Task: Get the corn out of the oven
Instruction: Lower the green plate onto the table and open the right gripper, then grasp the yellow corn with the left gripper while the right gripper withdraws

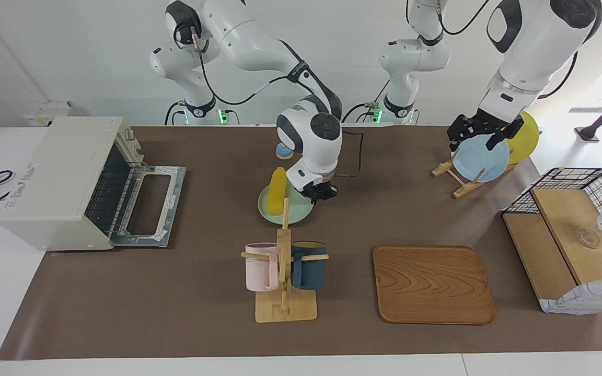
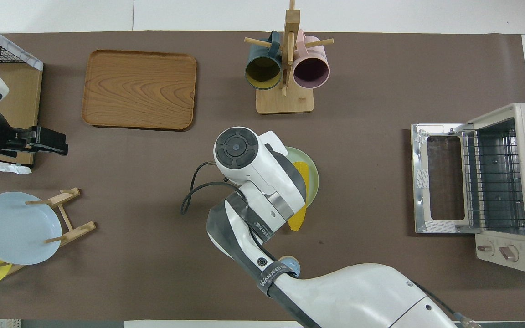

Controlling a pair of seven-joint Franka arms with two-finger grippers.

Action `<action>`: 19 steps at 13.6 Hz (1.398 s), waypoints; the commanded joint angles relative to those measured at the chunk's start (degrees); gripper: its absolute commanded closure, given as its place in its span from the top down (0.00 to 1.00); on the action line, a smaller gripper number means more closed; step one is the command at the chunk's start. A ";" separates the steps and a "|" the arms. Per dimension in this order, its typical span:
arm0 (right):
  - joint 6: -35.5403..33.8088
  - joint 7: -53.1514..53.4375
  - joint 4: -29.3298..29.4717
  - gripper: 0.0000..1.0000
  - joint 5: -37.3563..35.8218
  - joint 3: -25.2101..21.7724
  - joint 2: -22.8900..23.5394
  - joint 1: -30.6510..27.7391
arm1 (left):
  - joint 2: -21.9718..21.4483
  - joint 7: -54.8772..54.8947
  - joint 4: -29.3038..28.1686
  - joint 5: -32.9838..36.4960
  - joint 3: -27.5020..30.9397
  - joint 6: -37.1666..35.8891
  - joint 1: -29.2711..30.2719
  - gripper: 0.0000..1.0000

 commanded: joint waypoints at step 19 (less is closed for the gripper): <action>-4.79 -30.59 -25.55 0.00 -11.81 -0.88 -17.90 -29.05 | 2.15 -19.52 -12.95 -7.22 -0.31 22.17 -28.69 1.00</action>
